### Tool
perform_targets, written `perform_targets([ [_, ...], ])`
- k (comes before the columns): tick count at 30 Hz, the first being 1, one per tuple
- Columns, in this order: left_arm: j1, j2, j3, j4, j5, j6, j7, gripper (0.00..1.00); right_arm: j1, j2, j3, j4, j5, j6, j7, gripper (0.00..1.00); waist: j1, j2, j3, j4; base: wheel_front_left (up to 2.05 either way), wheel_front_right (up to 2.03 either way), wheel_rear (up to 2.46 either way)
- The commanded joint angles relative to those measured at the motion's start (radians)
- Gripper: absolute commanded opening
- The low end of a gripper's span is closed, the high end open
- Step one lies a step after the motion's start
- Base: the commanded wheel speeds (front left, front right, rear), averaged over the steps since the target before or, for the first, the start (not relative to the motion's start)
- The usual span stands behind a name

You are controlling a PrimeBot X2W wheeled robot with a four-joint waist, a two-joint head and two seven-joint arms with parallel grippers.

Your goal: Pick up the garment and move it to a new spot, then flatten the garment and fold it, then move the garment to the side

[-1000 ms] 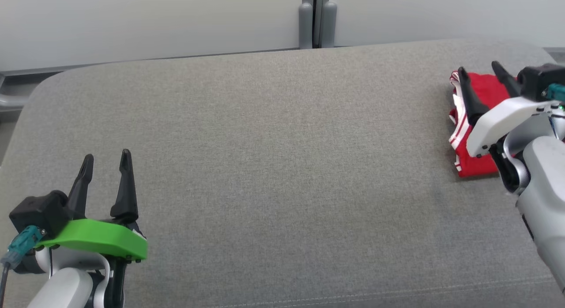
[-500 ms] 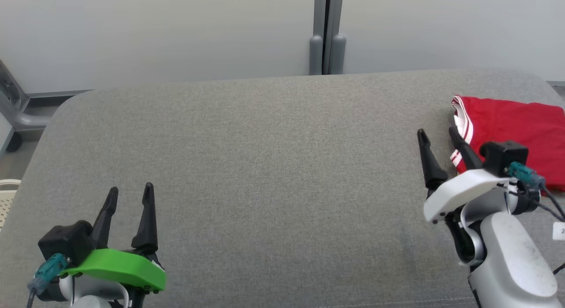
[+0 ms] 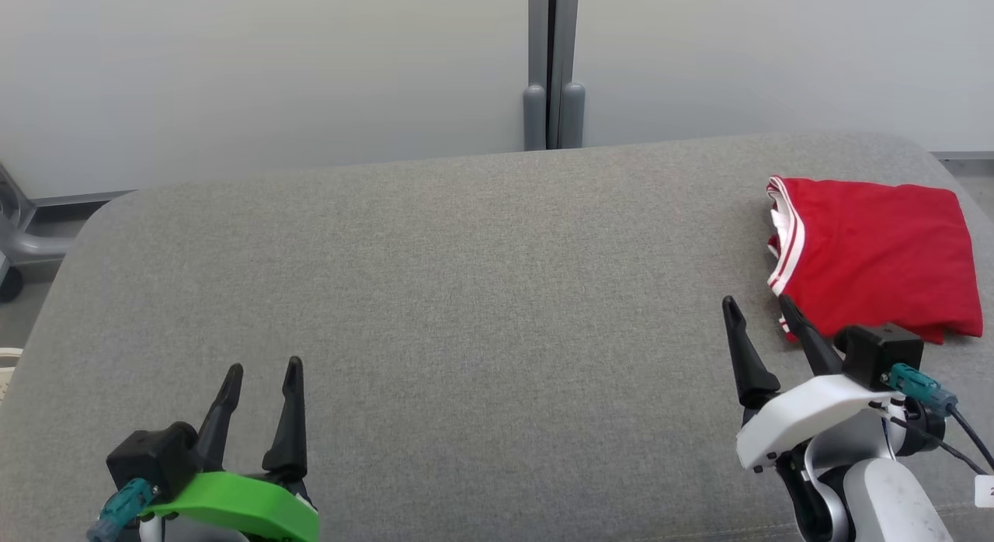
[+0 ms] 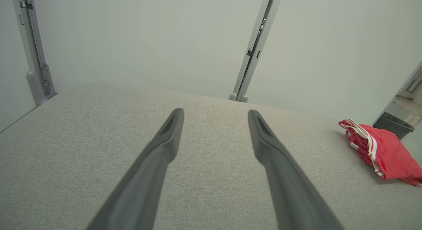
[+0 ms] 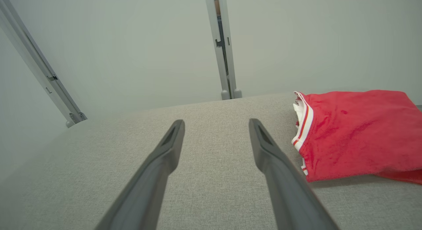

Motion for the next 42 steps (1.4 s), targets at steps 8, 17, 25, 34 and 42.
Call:
perform_targets([
  [8, 0.009, 0.011, -0.004, 0.057, -0.008, -0.037, 0.004, 1.0, 0.054, 0.0, 0.007, -0.013, 0.022, -0.001, 0.006, 1.0, 0.0001, 0.0, -0.015, 0.008, 0.0, 0.0, 0.0],
  [17, 0.002, 0.012, 0.01, 0.086, -0.01, -0.039, 0.0, 1.0, 0.057, 0.0, 0.028, 0.0, 0.045, -0.001, -0.004, 1.0, 0.0001, 0.0, -0.019, 0.017, 0.0, 0.0, 0.0],
  [25, 0.017, 0.015, 0.021, 0.075, 0.01, -0.022, -0.001, 1.0, 0.056, 0.001, 0.024, -0.012, 0.03, -0.001, -0.002, 1.0, 0.0001, 0.0, -0.02, 0.024, 0.0, 0.0, 0.0],
  [34, 0.018, 0.027, 0.018, 0.065, 0.013, -0.007, 0.013, 1.0, 0.057, 0.001, 0.02, -0.024, 0.025, -0.001, -0.004, 1.0, 0.0001, 0.0, -0.019, 0.031, 0.0, 0.0, 0.0],
  [42, 0.028, -0.018, 0.019, 0.097, -0.025, -0.015, 0.021, 0.0, 0.065, 0.004, 0.005, 0.024, 0.081, 0.0, 0.014, 0.0, 0.0001, 0.0, -0.016, 0.031, 0.0, 0.0, 0.0],
])
